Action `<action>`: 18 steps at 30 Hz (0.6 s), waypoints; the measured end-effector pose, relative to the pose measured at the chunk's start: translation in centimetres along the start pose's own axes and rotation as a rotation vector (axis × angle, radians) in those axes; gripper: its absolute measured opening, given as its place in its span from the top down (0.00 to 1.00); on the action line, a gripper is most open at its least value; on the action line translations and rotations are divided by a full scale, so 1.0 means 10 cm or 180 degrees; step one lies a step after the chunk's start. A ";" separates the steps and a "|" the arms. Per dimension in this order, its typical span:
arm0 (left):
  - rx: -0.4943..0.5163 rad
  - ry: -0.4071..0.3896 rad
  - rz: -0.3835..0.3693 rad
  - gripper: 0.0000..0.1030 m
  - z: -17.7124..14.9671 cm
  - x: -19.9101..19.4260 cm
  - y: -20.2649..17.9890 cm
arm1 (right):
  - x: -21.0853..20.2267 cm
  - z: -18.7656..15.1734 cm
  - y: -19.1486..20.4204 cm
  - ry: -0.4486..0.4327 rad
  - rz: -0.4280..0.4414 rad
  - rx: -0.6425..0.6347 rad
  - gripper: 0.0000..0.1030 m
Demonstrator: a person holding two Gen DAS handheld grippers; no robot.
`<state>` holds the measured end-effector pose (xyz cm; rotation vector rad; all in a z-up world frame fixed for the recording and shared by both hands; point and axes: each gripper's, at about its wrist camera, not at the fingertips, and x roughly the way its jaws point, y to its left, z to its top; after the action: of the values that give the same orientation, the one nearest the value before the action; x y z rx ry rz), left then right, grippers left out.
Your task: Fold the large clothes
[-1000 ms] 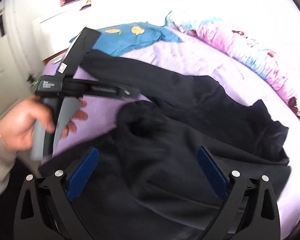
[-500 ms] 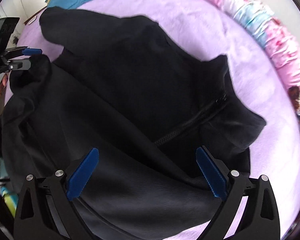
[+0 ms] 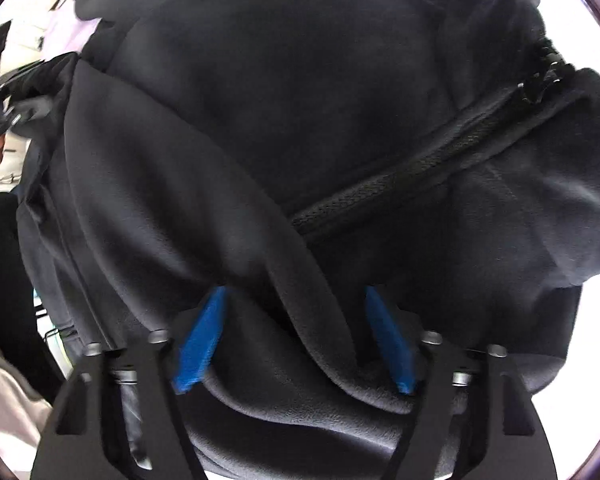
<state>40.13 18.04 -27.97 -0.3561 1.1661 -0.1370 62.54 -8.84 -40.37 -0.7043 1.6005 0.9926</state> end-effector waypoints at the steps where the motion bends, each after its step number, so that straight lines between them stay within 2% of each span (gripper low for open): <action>1: -0.0026 -0.0008 0.0001 0.57 0.00 0.00 0.03 | -0.03 -0.02 0.00 -0.0064 0.0009 -0.0032 0.61; 2: -0.0035 -0.0017 0.0023 0.71 -0.01 -0.01 0.06 | -0.08 -0.05 -0.01 -0.0135 0.0034 -0.0025 0.68; 3: -0.0032 -0.0025 0.0077 0.74 -0.01 -0.02 0.08 | -0.14 -0.11 -0.01 -0.0210 0.0008 -0.0061 0.78; 6: 0.0051 -0.0058 0.0067 0.78 -0.01 -0.02 0.08 | -0.28 -0.31 0.01 -0.0310 0.0001 -0.0071 0.85; 11: 0.0138 -0.0133 -0.0006 0.84 0.01 -0.09 -0.01 | -0.46 -0.48 0.12 -0.0411 -0.0111 -0.0131 0.89; 14: 0.0178 -0.0302 -0.0336 0.84 0.06 -0.27 -0.11 | -0.68 -0.62 0.08 -0.0493 -0.0195 -0.0101 0.90; 17: 0.0337 -0.0587 -0.0811 0.84 0.13 -0.44 -0.27 | -1.01 -0.90 -0.08 -0.0596 -0.0393 0.0081 0.90; 18: 0.0353 -0.0670 -0.0873 0.83 0.16 -0.45 -0.30 | -1.08 -0.97 -0.15 -0.0623 -0.0462 0.0142 0.90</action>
<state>40.06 16.88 -22.41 -0.4209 0.8940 -0.3930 61.88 -18.60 -29.51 -0.6621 1.3776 0.8888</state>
